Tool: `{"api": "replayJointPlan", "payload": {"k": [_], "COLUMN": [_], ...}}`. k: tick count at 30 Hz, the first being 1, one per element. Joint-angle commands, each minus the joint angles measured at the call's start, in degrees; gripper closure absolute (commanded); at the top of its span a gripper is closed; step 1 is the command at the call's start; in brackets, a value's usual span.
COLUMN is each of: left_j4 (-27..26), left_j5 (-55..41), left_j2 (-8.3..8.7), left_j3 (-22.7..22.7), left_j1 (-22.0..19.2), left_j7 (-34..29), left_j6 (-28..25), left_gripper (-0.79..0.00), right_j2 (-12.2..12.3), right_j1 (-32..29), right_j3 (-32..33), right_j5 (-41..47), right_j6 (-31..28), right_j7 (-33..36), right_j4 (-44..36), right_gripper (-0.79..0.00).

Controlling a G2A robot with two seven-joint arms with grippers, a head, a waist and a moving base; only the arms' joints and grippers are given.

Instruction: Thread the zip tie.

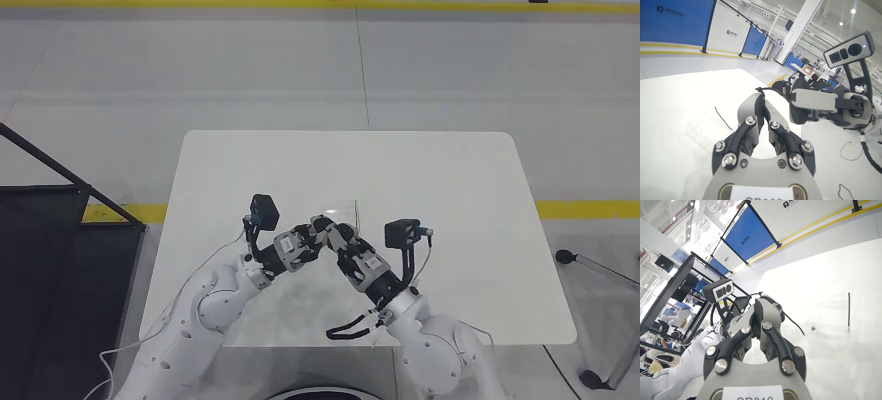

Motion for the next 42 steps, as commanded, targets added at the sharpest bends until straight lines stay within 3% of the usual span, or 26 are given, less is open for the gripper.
{"api": "replayJointPlan", "payload": {"k": [1, 18, 42], "left_j4": [0.0, 1.0, 0.7], "left_j5": [0.0, -0.3, 0.3], "left_j2": [-0.02, -0.25, -0.33], "left_j3": [0.0, 0.3, -0.4], "left_j1": [0.0, -0.6, 0.1], "left_j7": [0.0, -0.1, 1.7], "left_j6": [0.0, 0.1, -0.7], "left_gripper": [0.000, 0.000, 0.000], "right_j2": [0.0, 0.0, -1.2], "right_j1": [0.0, -0.6, 3.4], "right_j3": [-0.2, -3.0, -6.5], "right_j5": [-0.6, -5.8, -12.4], "right_j6": [0.5, 1.6, 14.0], "right_j7": [-0.3, -0.5, 3.4], "right_j4": [-0.2, -4.2, -2.7], "right_gripper": [0.000, 0.000, 0.000]}}
